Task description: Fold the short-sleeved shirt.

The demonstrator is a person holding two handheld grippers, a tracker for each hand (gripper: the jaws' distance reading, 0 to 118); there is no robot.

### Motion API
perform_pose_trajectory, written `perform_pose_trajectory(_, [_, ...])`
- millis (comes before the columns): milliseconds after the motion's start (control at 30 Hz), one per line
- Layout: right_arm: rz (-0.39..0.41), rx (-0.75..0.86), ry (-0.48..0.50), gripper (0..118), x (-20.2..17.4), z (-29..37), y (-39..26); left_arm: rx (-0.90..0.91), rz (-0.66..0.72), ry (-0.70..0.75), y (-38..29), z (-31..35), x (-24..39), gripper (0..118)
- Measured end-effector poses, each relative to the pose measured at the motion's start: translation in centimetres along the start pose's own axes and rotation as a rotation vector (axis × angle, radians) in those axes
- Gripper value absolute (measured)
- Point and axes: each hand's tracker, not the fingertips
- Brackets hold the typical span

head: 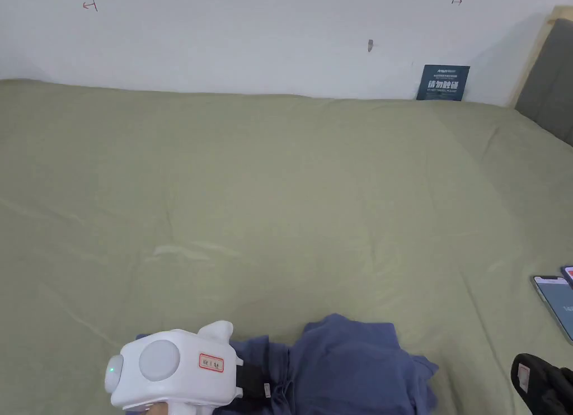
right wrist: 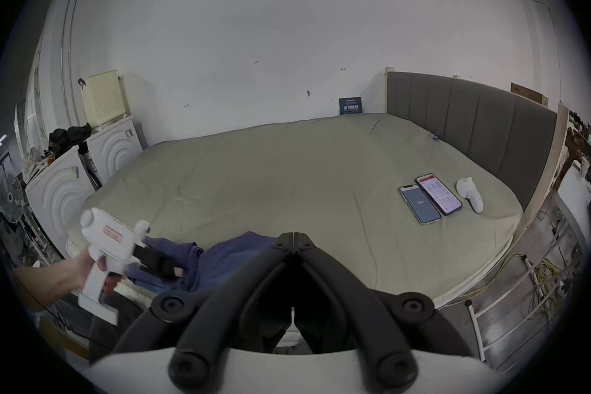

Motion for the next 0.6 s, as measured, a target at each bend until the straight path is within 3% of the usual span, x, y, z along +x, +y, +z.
perform_pose_trajectory(133, [0.006, -0.013, 0.007, 0, -0.5, -0.4, -0.1, -0.018, -0.023, 0.003, 0.4, 2.2, -0.2, 1])
perform_pose_trajectory(267, [0.015, -0.011, 0.026, 0, -1.3, -0.8, 0.3, 0.107, -0.101, 0.004, 0.5, 9.6, -0.2, 1])
perform_pose_trajectory(400, [0.035, -0.002, 0.049, 0, -2.3, -1.1, 0.7, 0.207, -0.049, 0.095, 0.9, 16.0, -3.5, 1])
perform_pose_trajectory(533, [0.044, 0.0, 0.071, 0, -3.1, -1.3, 0.8, 0.188, 0.013, 0.201, 1.1, 16.8, -7.4, 2])
perform_pose_trajectory(567, [0.046, 0.001, 0.076, 0, -3.3, -1.2, 0.7, 0.181, 0.009, 0.176, 1.0, 16.7, -8.3, 14])
perform_pose_trajectory(600, [0.046, -0.002, 0.079, 0, -3.4, -1.2, 0.6, 0.158, 0.029, 0.143, 0.9, 16.3, -9.1, 46])
